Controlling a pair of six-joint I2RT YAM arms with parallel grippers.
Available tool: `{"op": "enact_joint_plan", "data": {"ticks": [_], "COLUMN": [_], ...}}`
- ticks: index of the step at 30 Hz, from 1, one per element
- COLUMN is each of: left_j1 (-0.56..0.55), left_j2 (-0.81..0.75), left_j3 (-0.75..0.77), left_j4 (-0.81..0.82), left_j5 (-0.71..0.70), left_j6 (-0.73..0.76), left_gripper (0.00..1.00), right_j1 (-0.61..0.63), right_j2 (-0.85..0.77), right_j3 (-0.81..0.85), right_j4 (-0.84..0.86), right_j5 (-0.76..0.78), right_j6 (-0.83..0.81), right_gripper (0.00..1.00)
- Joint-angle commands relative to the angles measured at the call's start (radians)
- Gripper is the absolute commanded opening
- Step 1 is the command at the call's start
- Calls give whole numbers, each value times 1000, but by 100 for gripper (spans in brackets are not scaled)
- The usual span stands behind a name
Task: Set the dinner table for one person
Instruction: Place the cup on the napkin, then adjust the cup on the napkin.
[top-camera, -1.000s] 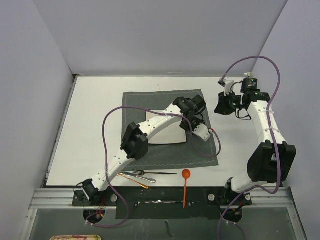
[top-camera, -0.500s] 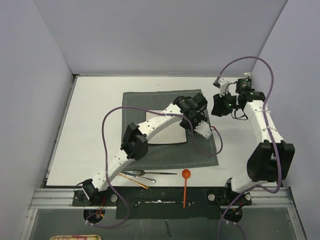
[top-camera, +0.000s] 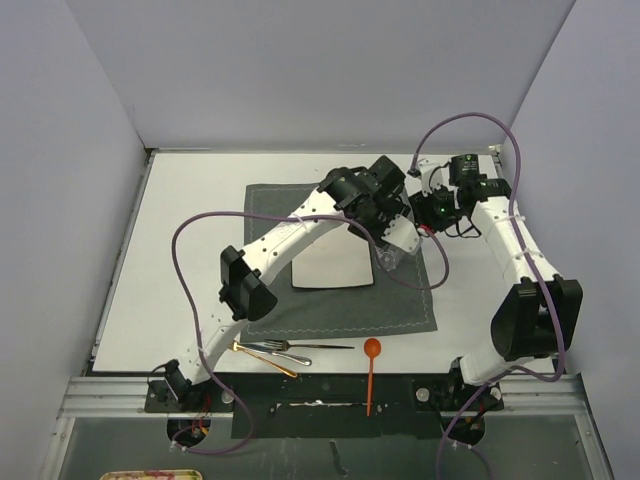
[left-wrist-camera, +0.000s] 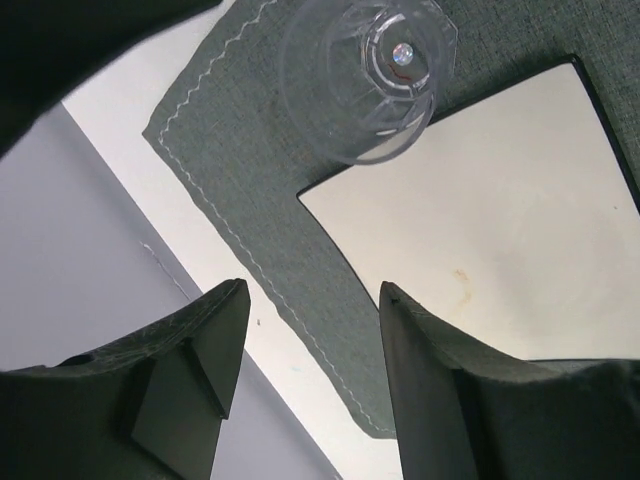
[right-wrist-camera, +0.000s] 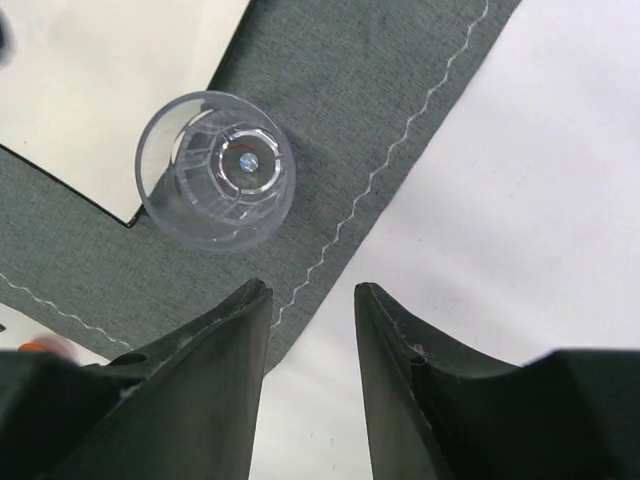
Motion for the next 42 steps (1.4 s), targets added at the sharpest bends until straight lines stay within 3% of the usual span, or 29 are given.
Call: {"op": "enact_joint_plan", "data": {"ticks": [1,6,10,14,17,21,28,35,42], "left_j1": [57,180,354,526,611,715,881,1021,1055], "left_j2": [-136,-237,-348,-533,-726,-859,-968,-971,-991], "left_j3": [-20,-55,-181,-449,-747,-981,-1212,-1323,-1430], "left_j4": [-28,-13,-13,125,315,453,619,710,793], "left_j5": [-4,17,159,288,259,205,161,226,213], "left_j6": [-66,-196,-379,-560,-635,-769,-999,-1079,-1117], "left_gripper": [53,54,54,54,56,57,57,57,56], "right_j1": [0,12,16,17,20,24,47,67,66], "right_j2": [24,54,68,85,100,122,155,175,182], "right_j3": [46,41,37,38,50,67,69,83,90], "right_j4": [-30,-35,-30,-22,-24,-25,-13,-19,-26], "right_j5": [55,12,3,-7,-7,-6,9,36,74], "right_j6": [19,26,26,27,25,36,51,56,48], "right_gripper": [41,40,39,38,39,39,39,38,38]}}
